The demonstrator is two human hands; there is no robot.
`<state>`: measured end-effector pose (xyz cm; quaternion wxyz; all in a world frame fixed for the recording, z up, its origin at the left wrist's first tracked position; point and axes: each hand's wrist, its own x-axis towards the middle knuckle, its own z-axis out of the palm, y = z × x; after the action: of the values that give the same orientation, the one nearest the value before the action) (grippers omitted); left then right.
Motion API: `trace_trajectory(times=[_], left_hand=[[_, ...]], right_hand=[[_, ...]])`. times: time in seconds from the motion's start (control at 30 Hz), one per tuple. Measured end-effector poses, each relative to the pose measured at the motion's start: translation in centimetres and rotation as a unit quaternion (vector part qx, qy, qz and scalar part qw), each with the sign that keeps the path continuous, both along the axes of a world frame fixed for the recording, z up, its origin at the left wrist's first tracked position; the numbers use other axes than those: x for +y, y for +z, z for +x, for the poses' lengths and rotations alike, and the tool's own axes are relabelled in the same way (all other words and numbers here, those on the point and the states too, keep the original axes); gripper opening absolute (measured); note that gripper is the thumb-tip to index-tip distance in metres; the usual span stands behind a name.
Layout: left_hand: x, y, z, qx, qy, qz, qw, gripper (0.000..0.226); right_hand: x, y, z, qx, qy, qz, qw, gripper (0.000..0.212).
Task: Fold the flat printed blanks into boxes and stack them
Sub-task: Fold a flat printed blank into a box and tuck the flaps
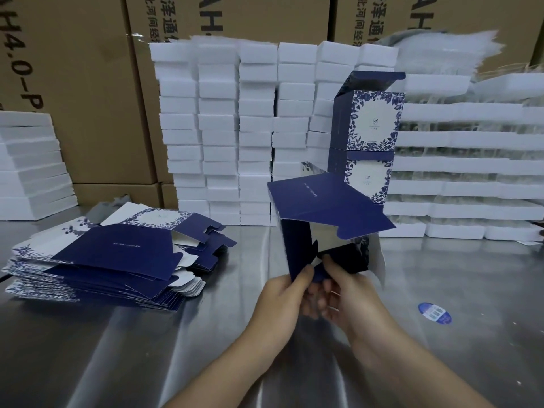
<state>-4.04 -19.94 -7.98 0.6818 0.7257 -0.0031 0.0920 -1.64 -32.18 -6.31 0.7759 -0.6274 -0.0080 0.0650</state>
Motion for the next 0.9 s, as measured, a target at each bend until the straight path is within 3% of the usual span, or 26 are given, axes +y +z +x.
trace_trajectory(times=[0.13,0.37,0.7,0.9], left_hand=[[0.0,0.5,-0.1,0.057,0.011,-0.082,0.995,0.049],[0.7,0.2,0.4,0.084,0.019,-0.138,0.987,0.044],[1.5,-0.1,1.1,0.100,0.019,-0.211,0.972,0.036],[2.4,-0.4,1.8,0.122,0.038,-0.275,0.953,0.040]], right_hand=[[0.1,0.1,-0.4,-0.014,0.017,-0.027,0.999,0.052],[-0.5,0.1,0.0,-0.026,-0.039,-0.001,0.999,0.037],[-0.7,-0.3,0.2,-0.017,0.007,-0.018,1.000,0.040],[-0.9,-1.0,0.7,-0.042,-0.039,-0.039,0.998,0.032]])
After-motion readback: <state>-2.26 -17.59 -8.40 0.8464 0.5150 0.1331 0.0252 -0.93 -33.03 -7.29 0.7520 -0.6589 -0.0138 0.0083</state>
